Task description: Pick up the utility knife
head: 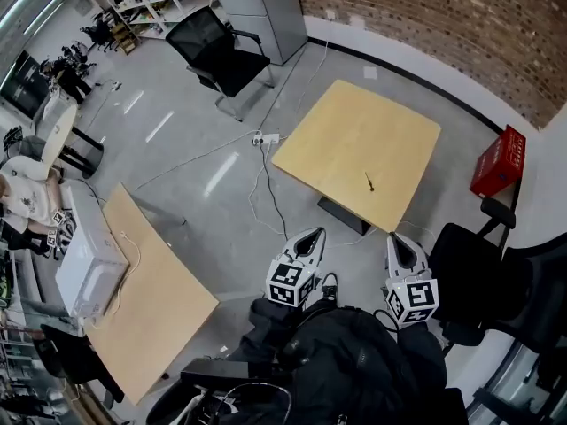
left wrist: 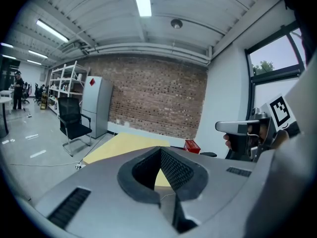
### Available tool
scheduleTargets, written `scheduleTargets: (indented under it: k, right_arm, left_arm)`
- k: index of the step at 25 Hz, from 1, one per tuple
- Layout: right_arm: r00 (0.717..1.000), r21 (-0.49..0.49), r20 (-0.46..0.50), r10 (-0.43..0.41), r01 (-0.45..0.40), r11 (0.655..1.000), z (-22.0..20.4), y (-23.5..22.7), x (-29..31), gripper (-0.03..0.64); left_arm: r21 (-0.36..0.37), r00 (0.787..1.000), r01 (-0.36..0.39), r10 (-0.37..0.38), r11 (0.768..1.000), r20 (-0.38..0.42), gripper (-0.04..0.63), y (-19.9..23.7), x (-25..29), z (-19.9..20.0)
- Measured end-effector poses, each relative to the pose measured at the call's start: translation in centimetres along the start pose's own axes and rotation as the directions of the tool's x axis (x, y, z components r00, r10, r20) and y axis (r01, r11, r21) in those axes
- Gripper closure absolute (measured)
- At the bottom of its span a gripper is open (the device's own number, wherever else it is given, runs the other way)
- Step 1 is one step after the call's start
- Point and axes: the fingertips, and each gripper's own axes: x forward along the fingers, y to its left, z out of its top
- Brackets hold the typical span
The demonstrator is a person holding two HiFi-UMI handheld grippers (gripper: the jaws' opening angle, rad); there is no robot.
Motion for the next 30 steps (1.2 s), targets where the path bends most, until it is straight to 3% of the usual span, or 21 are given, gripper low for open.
scheduleTargets:
  k: [7, 13, 24, 30]
  right_arm:
    - [0.999, -0.001, -0.027, -0.026, 0.026, 1.0, 0.5, -1.3, 5.9, 0.614]
    - [0.993, 0.031, -0.093, -0.075, 0.078, 0.996, -0.8, -3.5, 7.7, 0.614]
    - [0.993, 0.053, -0.115, 0.0, 0.006, 0.999, -2.1, -6.3, 9.3, 0.614]
    - [0.979, 0.114, -0.2, 0.041, -0.019, 0.993, -5.3, -7.2, 11.0, 0.614]
  left_arm:
    - [-0.001, 1.0, 0.012, -0.012, 1.0, -0.012, 0.594, 4.7, 3.7, 1.6]
    - [-0.01, 0.999, 0.031, -0.031, 0.999, -0.043, 0.594, 5.1, 6.7, 1.5]
    - [-0.025, 0.996, -0.045, 0.043, 0.999, -0.079, 0.594, 5.1, 9.9, -0.4]
    - [-0.062, 0.987, -0.065, 0.055, 0.996, -0.152, 0.594, 4.8, 10.9, -3.3]
